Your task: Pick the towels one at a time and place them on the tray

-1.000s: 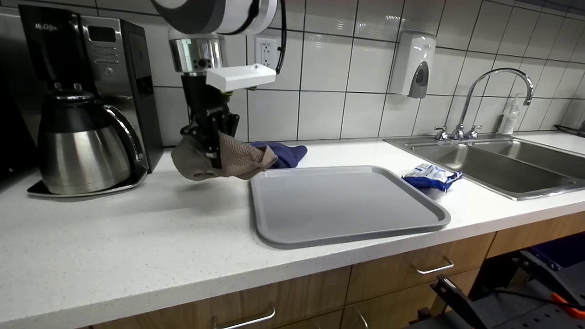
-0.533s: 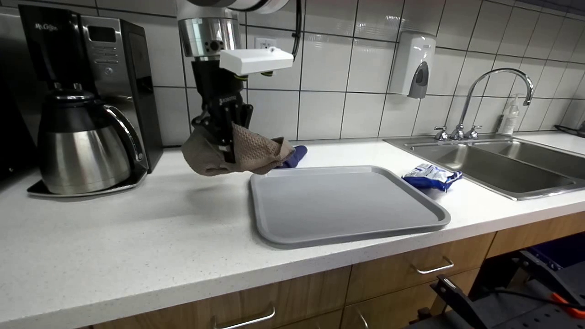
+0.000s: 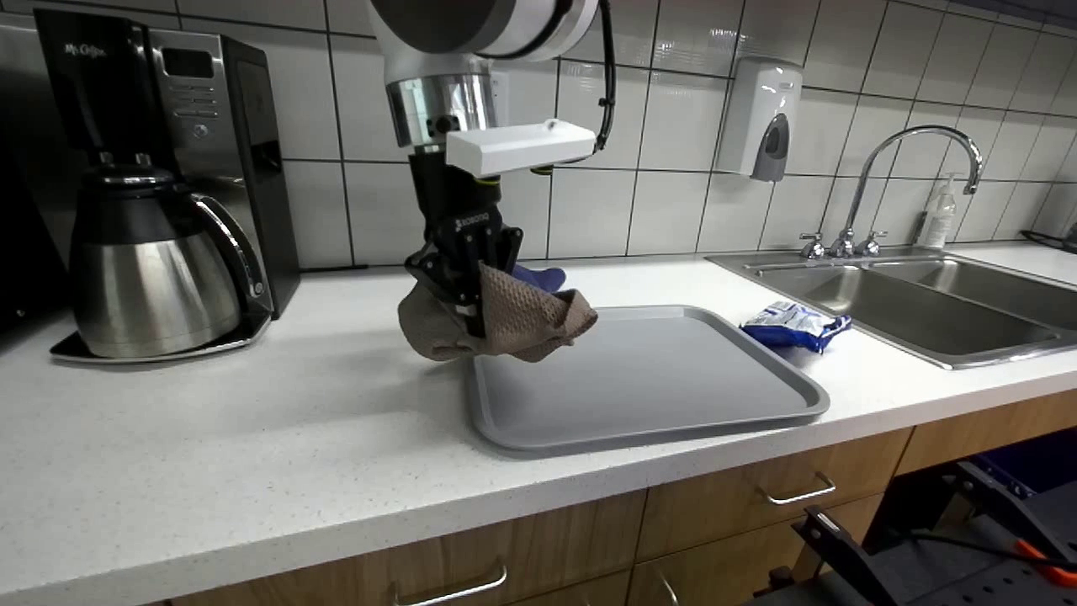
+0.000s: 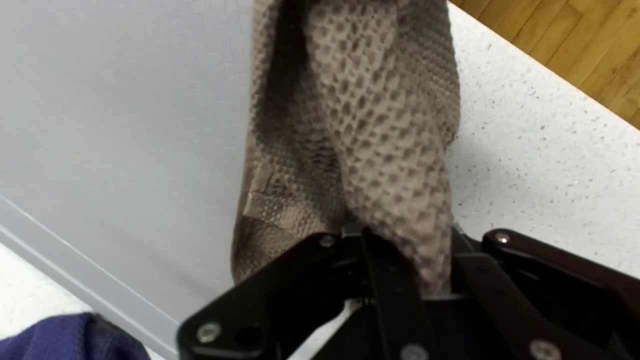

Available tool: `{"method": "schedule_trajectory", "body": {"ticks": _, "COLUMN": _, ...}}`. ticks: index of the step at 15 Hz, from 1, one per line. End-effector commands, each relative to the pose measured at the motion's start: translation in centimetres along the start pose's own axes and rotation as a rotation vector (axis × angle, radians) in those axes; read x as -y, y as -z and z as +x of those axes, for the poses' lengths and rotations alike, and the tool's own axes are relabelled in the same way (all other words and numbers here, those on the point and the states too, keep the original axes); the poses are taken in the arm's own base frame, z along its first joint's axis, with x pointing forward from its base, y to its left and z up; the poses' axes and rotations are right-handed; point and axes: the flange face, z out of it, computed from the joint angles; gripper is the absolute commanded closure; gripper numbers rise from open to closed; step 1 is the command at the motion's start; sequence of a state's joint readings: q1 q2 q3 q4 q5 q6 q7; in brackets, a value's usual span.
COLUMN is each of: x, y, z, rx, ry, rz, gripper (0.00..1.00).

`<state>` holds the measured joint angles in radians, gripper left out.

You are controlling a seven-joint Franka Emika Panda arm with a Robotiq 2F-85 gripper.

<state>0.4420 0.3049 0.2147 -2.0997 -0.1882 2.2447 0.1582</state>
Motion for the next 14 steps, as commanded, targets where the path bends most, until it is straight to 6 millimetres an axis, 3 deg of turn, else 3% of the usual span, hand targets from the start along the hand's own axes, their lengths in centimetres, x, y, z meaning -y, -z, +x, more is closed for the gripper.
{"method": "schedule_trajectory", "body": {"ticks": 1, "x": -1.6, "y": 0.1, "z": -2.2, "rx": -0.01, "ry": -0.118, "rz": 0.02, "gripper": 0.97}}
{"method": "schedule_trajectory", "body": {"ticks": 14, "x": -4.9, "y": -1.4, "z": -7.6, "rx": 0.032, "ry": -0.324, "rz": 0.034, "gripper": 0.97}}
